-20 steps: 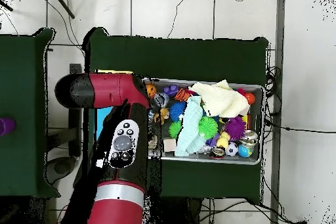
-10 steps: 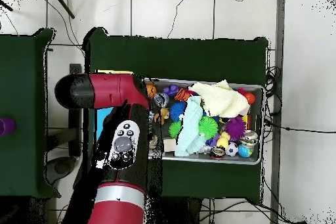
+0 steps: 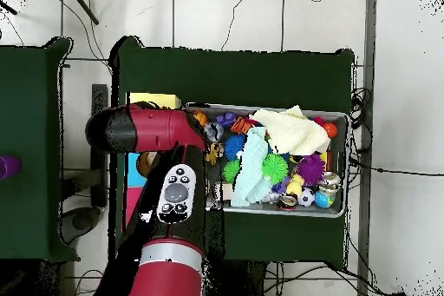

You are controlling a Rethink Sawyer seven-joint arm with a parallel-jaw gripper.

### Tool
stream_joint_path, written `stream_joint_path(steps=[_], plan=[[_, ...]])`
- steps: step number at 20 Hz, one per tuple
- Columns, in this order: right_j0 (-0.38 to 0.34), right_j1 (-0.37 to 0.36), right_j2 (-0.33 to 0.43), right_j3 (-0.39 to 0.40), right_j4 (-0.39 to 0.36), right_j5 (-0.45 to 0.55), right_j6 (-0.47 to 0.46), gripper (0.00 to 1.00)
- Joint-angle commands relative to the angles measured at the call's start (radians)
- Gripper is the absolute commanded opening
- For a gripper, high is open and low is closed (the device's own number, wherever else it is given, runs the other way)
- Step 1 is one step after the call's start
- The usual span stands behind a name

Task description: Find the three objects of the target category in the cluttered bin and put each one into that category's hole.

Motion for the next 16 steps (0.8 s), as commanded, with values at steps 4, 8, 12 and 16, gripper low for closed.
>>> stream_joint_path(steps=[4,8,12,16], plan=[[-0.037,0.193,0.039,0.034,0.009,0.366,0.154,0.00],[-0.026,0.226,0.009,-0.009,-0.004,0.562,0.158,0.00],[-0.022,0.266,-0.012,-0.055,-0.013,0.709,0.183,0.00],[-0.026,0.279,-0.005,-0.064,-0.009,0.736,0.179,0.00]])
